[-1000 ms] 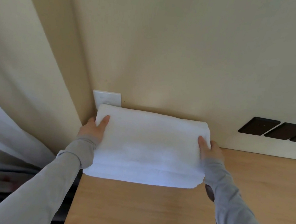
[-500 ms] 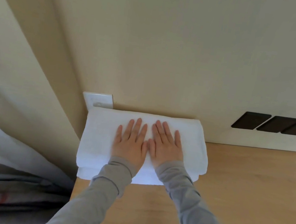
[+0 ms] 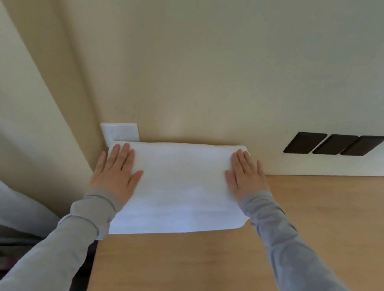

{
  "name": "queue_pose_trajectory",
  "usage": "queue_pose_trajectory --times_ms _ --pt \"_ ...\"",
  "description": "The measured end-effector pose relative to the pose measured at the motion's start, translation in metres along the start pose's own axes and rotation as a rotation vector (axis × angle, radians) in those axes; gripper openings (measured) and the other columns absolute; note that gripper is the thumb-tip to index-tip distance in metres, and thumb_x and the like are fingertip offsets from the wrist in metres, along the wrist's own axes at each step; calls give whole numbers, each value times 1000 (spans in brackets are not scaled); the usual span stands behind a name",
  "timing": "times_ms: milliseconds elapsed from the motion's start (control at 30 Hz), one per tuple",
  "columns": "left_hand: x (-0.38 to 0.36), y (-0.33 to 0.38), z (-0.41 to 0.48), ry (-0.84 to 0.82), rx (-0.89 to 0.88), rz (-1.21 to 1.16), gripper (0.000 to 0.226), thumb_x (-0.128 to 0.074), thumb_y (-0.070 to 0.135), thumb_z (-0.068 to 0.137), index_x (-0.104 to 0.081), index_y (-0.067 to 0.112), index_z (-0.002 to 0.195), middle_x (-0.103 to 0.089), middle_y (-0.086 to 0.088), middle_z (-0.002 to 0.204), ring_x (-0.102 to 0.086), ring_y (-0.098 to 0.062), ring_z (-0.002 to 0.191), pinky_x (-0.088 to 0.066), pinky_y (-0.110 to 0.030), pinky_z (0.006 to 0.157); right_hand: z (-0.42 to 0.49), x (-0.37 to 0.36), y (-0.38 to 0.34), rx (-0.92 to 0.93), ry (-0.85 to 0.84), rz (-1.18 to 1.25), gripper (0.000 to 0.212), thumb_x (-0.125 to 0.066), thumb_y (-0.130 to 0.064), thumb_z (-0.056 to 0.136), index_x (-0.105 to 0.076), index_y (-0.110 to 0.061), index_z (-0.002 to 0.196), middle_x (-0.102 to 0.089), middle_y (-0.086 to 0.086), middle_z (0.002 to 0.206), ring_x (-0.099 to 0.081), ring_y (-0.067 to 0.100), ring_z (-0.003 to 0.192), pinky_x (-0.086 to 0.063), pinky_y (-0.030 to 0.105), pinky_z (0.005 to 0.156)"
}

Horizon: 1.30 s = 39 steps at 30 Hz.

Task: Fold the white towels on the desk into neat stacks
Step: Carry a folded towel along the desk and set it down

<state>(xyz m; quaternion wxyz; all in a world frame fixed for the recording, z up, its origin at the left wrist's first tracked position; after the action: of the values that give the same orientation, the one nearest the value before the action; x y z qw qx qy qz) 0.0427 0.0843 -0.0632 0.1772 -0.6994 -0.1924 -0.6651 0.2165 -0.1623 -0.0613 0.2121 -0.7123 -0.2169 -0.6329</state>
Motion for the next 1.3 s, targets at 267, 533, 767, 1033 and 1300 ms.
queue_pose_trajectory --times_ms 267,533,767,1033,1300 --pt "100 81 2 182 -157 -119 58 -20 41 99 -11 13 149 -6 -4 158 -7 -21 145 -2 -40 118 -38 88 -11 60 187 78 56 -22 -39 101 -11 -13 149 -13 3 158 -11 15 145 -3 32 119" --pt "172 200 -7 242 -348 -96 59 -18 44 98 -11 15 149 -7 -3 158 -10 -21 145 -6 -42 118 -96 171 55 24 301 183 55 -27 -41 100 -23 -14 148 -20 3 156 -15 15 144 -7 33 118" --pt "203 365 -56 259 -505 -100 61 -17 47 98 -9 16 149 -7 -2 159 -9 -20 145 -6 -44 118 -174 221 178 -92 397 123 56 -25 -43 99 -22 -15 148 -20 1 156 -13 14 144 -4 34 119" --pt "234 604 -155 287 -750 -140 61 -16 49 98 -6 19 149 -5 1 159 -6 -18 145 -3 -43 118 -309 235 361 -259 394 21 58 -27 -47 98 -20 -17 148 -16 -2 157 -8 11 145 -2 34 118" --pt "244 769 -240 317 -931 -149 59 -18 46 98 -7 20 150 -5 2 159 -7 -16 145 -2 -40 118 -452 254 521 -516 491 -18 57 -32 -43 98 -23 -15 147 -19 1 156 -14 13 144 -7 35 117"
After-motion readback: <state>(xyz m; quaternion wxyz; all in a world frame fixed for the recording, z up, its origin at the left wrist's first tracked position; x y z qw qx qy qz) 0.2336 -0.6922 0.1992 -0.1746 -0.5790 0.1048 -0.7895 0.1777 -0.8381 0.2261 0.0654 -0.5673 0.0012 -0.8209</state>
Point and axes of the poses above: each hand's wrist, its own z-axis towards the middle knuckle, its own x-axis out of the back of the hand, y = z × x, the point moved 10 cm from there along z, towards the middle knuckle
